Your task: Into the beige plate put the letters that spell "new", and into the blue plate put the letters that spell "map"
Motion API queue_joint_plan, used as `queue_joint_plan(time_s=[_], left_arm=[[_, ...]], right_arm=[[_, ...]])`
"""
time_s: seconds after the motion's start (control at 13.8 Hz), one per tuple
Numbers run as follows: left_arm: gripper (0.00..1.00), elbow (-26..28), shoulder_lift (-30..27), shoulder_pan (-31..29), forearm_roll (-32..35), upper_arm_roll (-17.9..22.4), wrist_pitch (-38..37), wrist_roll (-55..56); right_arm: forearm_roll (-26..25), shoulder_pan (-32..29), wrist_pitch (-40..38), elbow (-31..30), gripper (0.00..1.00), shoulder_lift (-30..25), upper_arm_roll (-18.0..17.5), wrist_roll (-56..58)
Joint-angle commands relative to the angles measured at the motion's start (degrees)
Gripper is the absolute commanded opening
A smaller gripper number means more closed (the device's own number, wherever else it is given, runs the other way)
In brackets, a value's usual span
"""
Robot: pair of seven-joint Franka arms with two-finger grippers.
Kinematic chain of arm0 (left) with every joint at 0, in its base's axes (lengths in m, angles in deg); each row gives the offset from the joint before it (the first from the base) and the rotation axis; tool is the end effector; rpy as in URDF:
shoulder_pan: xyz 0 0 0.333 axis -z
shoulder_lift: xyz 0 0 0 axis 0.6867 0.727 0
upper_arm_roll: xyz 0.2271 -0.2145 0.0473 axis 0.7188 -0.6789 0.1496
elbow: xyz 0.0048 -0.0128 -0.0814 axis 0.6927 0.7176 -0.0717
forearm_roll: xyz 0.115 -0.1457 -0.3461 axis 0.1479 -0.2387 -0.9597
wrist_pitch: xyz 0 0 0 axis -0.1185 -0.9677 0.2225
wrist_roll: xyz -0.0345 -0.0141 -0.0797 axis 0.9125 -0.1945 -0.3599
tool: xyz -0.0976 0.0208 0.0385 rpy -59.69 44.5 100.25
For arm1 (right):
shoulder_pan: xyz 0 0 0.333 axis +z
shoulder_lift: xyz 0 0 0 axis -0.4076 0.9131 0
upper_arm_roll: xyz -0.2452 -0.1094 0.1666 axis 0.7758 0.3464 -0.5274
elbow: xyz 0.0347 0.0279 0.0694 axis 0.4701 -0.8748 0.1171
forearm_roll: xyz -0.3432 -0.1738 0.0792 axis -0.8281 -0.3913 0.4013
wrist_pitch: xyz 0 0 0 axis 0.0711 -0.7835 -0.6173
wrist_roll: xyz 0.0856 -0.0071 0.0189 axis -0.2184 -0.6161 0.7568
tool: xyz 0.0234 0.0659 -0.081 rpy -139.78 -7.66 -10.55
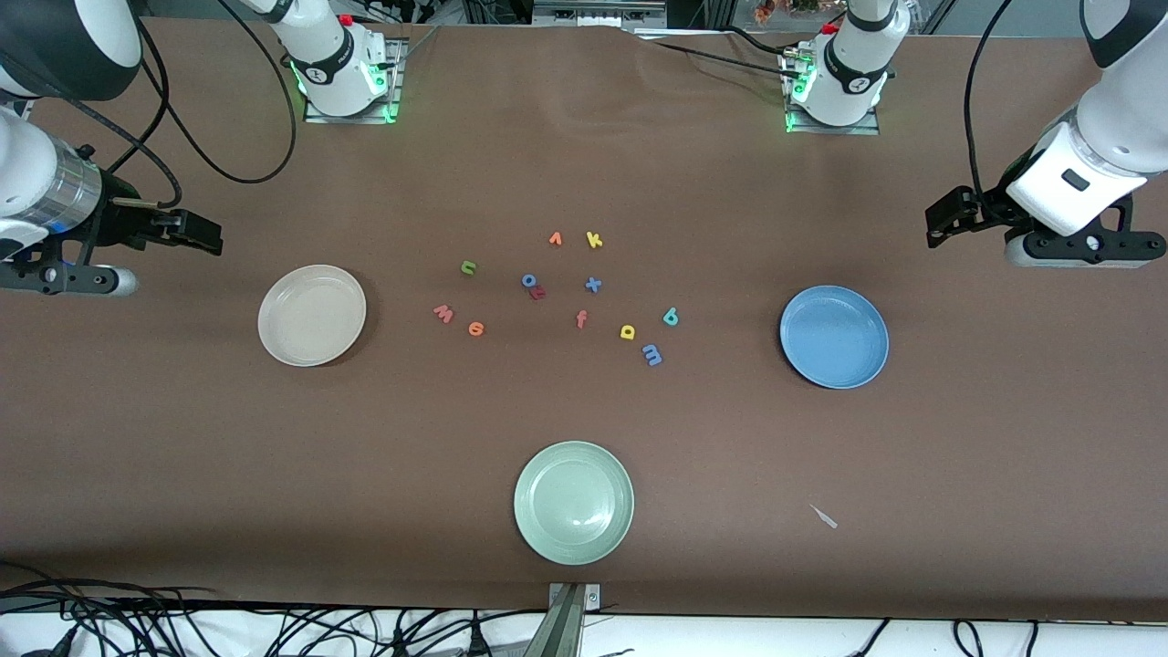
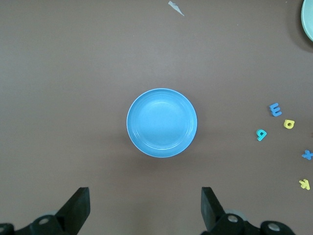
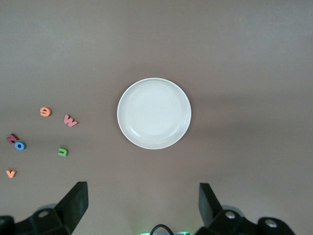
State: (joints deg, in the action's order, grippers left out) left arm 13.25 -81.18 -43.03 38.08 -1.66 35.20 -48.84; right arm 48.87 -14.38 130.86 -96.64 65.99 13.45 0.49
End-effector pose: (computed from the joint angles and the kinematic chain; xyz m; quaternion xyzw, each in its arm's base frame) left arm 0.5537 -0.0588 0.5772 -0.9997 -0.0005 0.0246 0.0068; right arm 0.5840 0.0442 0.5563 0.9967 -0.0241 -0.0751 0.0213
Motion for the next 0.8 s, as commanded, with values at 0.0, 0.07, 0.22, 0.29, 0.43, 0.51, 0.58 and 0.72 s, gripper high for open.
queue_joint_plan(time_s=[0.0,0.07,0.22,0.29,0.43,0.51,0.58,0.72], left_arm=[[1.00,0.4,-0.7,0.0,-0.3,0.2,-0.8,-1.0],[1.00,0.3,-0.7,0.0,-0.3,0.3,-0.7,-1.0],[1.00,0.3,-0.7,0.0,0.4,0.2,-0.3,-1.0],[1.00,0.3,-0.7,0.0,1.3,0.1,-0.3,-1.1],[1.00,0.4,-0.8,0.0,1.8,0.0,-0.4,-1.0],[1.00,0.3,-0.8,0.1,1.9,0.0,-0.3,-1.0],[1.00,0.4,-0.7,0.0,1.9,0.0,-0.3,-1.0],[1.00,0.6,-0.7,-0.1,3.0,0.3,-0.3,-0.9]], right_arm=[[0.9,-0.3,0.5,-0.5,1.00,-0.3,-0.2,-0.4],[0.9,-0.3,0.4,-0.5,1.00,-0.4,-0.2,-0.4],[0.9,-0.3,0.4,-0.5,1.00,-0.4,-0.2,-0.4],[0.9,-0.3,0.4,-0.5,1.00,-0.4,-0.2,-0.4],[0.9,-0.3,0.3,-0.5,1.00,-0.3,-0.1,-0.4],[0.9,-0.3,0.3,-0.5,1.00,-0.4,-0.2,-0.4],[0.9,-0.3,0.3,-0.6,1.00,-0.3,-0.2,-0.4],[0.9,-0.3,0.2,-0.6,1.00,-0.4,-0.2,-0.4]])
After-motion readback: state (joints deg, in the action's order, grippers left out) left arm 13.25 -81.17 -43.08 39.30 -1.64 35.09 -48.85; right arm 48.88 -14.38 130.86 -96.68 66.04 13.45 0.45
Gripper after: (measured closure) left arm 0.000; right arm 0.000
